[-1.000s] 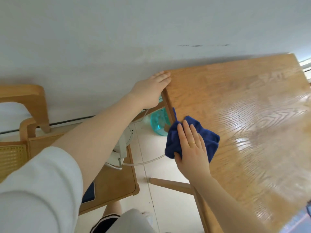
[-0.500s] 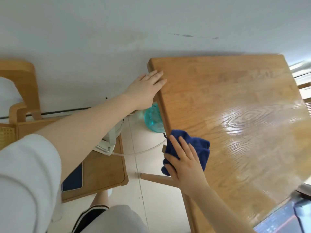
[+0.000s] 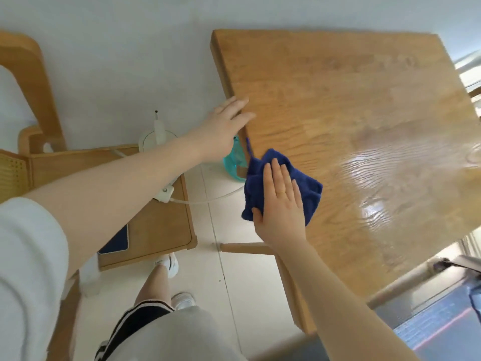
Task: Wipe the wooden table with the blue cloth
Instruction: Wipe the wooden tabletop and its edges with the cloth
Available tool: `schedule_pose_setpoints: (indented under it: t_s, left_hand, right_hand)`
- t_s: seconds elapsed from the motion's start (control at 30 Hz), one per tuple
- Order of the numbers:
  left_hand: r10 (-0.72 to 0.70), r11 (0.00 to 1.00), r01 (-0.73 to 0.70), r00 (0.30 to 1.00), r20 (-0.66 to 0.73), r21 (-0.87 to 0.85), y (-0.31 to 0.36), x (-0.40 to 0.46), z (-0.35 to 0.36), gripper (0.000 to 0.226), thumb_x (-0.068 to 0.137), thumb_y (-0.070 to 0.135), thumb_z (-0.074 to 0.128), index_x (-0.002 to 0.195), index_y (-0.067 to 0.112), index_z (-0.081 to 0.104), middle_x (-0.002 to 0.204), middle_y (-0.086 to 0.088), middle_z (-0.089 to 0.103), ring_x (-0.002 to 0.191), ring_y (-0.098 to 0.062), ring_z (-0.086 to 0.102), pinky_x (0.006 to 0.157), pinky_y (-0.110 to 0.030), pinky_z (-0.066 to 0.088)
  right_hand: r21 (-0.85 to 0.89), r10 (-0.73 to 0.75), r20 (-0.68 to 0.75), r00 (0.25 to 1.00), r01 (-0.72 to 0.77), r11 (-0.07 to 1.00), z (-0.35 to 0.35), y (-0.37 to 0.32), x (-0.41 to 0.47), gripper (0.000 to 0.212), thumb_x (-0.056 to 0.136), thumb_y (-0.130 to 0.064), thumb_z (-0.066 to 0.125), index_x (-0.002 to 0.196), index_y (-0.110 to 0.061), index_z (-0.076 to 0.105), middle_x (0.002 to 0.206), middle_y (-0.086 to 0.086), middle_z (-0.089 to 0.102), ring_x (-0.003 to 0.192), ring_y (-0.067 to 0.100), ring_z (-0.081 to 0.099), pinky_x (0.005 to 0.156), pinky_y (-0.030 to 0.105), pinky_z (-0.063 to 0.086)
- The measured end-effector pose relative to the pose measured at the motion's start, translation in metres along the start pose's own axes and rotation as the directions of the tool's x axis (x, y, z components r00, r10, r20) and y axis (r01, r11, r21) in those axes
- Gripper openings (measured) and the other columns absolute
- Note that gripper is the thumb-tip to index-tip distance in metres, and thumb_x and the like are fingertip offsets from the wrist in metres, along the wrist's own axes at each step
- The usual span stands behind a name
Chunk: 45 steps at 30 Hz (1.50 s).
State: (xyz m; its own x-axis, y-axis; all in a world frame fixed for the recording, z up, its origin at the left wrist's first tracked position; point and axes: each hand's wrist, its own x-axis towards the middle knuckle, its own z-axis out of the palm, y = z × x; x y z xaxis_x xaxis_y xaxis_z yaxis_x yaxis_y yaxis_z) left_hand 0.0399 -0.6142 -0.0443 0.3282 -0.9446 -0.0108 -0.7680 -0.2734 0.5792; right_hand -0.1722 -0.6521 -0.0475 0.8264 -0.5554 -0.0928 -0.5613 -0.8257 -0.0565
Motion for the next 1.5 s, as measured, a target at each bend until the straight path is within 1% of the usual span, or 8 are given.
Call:
schedule_pose_setpoints:
  t_s: [0.17, 0.37, 0.63, 0.8, 1.0, 1.13, 1.3, 1.5]
  left_hand:
    - [0.063, 0.992, -0.055, 0.996, -0.061, 0.117, 0.035, -0.032, 0.025, 0.052, 0.088, -0.005, 0.037, 0.136, 0.014, 0.046, 0.156, -0.012, 0.015, 0.144, -0.031, 0.006, 0.112, -0.045, 0.012]
    - [-0.066, 0.957, 0.021, 0.987, 0.146, 0.290, 0.037, -0.051, 0.025, 0.076, 0.086, -0.001, 0.041, 0.149, 0.028, 0.010, 0.159, 0.000, -0.003, 0.145, -0.025, -0.007, 0.115, -0.045, 0.005]
    - [0.116, 0.935, -0.191, 0.961, 0.249, 0.300, 0.093, -0.086, 0.048, 0.074, 0.085, 0.001, 0.043, 0.149, 0.024, 0.014, 0.158, -0.004, -0.005, 0.145, -0.025, -0.006, 0.114, -0.044, 0.006]
    - [0.209, 0.894, -0.306, 0.931, 0.299, 0.327, 0.118, -0.098, 0.065, 0.062, 0.087, 0.004, 0.042, 0.146, 0.020, 0.028, 0.157, -0.007, 0.013, 0.144, -0.026, 0.006, 0.115, -0.040, 0.011]
    - [0.183, 0.904, -0.302, 0.913, 0.365, 0.302, 0.110, -0.108, 0.061, 0.077, 0.085, -0.002, 0.043, 0.149, 0.018, 0.006, 0.158, 0.001, 0.008, 0.145, -0.018, 0.007, 0.116, -0.032, 0.009]
    - [0.129, 0.950, -0.221, 0.920, 0.369, 0.219, 0.127, -0.102, 0.056, 0.070, 0.087, 0.003, 0.043, 0.149, 0.013, 0.011, 0.156, -0.004, 0.018, 0.144, -0.022, 0.014, 0.115, -0.033, 0.018]
    - [0.187, 0.947, -0.264, 0.915, 0.357, 0.182, 0.153, -0.093, 0.065, 0.059, 0.088, 0.012, 0.047, 0.145, 0.008, 0.028, 0.152, -0.013, 0.024, 0.140, -0.028, 0.020, 0.112, -0.036, 0.020]
    - [0.279, 0.918, -0.378, 0.826, 0.491, 0.115, 0.180, -0.074, 0.075, 0.063, 0.089, 0.013, 0.050, 0.147, 0.015, 0.024, 0.156, -0.006, 0.016, 0.142, -0.023, 0.016, 0.112, -0.035, 0.021]
  right_hand:
    - [0.002, -0.044, 0.062, 0.997, 0.044, 0.999, 0.005, 0.017, -0.058, 0.092, 0.066, -0.019, 0.070, 0.145, -0.004, 0.024, 0.152, 0.013, 0.028, 0.140, 0.029, 0.024, 0.111, 0.043, 0.018]
    - [0.008, 0.005, -0.006, 1.000, -0.005, 1.000, 0.008, -0.001, -0.022, 0.086, 0.079, -0.020, 0.064, 0.148, -0.006, 0.015, 0.157, 0.008, 0.015, 0.144, 0.028, 0.013, 0.115, 0.043, 0.011]
    - [0.022, 0.185, -0.142, 0.972, -0.184, 0.983, 0.028, 0.020, -0.160, 0.081, 0.067, -0.017, 0.077, 0.139, -0.010, 0.040, 0.145, 0.010, 0.042, 0.132, 0.034, 0.040, 0.103, 0.048, 0.037]
    - [0.032, 0.265, -0.141, 0.954, -0.263, 0.964, 0.030, 0.020, -0.171, 0.078, 0.066, -0.018, 0.078, 0.136, -0.012, 0.046, 0.143, 0.010, 0.045, 0.130, 0.035, 0.042, 0.101, 0.048, 0.038]
    - [0.081, 0.307, -0.097, 0.947, -0.300, 0.950, 0.026, 0.013, -0.128, 0.071, 0.083, -0.039, 0.059, 0.144, -0.015, 0.032, 0.151, 0.008, 0.032, 0.139, 0.031, 0.028, 0.110, 0.046, 0.024]
    - [0.193, 0.558, -0.157, 0.815, -0.528, 0.827, 0.042, 0.015, -0.202, 0.066, 0.089, -0.049, 0.039, 0.142, -0.011, 0.035, 0.148, 0.014, 0.036, 0.137, 0.036, 0.031, 0.108, 0.050, 0.027]
    - [0.668, 0.726, -0.050, 0.686, -0.517, 0.535, 0.047, 0.013, -0.199, 0.075, 0.088, -0.053, 0.035, 0.148, -0.014, 0.014, 0.155, 0.000, -0.001, 0.144, 0.022, -0.007, 0.115, 0.029, -0.001]
    - [0.505, 0.859, -0.029, 0.512, -0.734, 0.454, 0.022, 0.094, -0.149, 0.075, 0.092, -0.052, 0.041, 0.150, -0.013, 0.013, 0.159, 0.007, 0.003, 0.145, 0.029, -0.003, 0.118, 0.041, 0.008]
